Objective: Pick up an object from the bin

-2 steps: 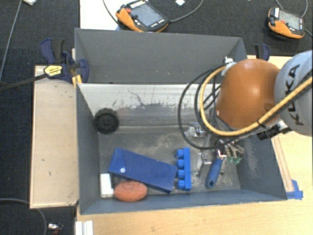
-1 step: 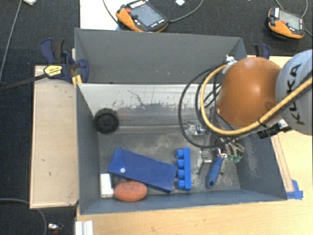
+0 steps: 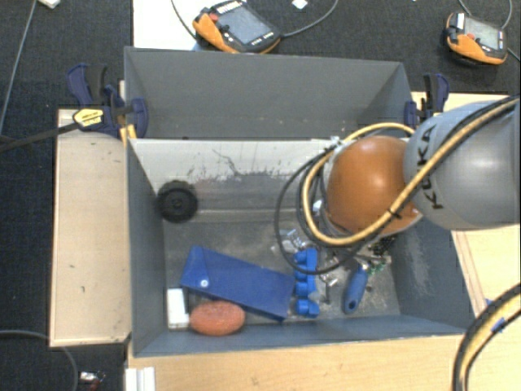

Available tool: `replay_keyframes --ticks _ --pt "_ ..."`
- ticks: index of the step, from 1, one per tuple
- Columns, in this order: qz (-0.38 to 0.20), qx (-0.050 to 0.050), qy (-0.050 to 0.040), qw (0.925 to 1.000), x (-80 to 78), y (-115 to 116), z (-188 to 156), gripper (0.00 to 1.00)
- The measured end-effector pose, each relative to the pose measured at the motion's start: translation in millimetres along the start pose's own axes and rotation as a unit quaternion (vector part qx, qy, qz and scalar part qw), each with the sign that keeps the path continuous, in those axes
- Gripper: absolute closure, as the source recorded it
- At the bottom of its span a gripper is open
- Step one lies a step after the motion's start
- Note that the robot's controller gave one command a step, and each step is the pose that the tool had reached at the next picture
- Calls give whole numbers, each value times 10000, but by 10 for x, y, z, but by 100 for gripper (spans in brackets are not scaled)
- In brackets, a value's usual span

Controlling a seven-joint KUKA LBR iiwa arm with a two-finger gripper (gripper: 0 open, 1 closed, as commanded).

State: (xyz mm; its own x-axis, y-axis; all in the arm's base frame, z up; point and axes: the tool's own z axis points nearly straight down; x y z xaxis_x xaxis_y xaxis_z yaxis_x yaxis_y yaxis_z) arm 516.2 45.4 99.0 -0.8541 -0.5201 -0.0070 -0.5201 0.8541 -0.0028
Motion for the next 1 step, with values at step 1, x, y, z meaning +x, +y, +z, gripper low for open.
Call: replay_keyframes --ticks 1 --pt "-583 5 -6 9983 242 -48 -627 0"
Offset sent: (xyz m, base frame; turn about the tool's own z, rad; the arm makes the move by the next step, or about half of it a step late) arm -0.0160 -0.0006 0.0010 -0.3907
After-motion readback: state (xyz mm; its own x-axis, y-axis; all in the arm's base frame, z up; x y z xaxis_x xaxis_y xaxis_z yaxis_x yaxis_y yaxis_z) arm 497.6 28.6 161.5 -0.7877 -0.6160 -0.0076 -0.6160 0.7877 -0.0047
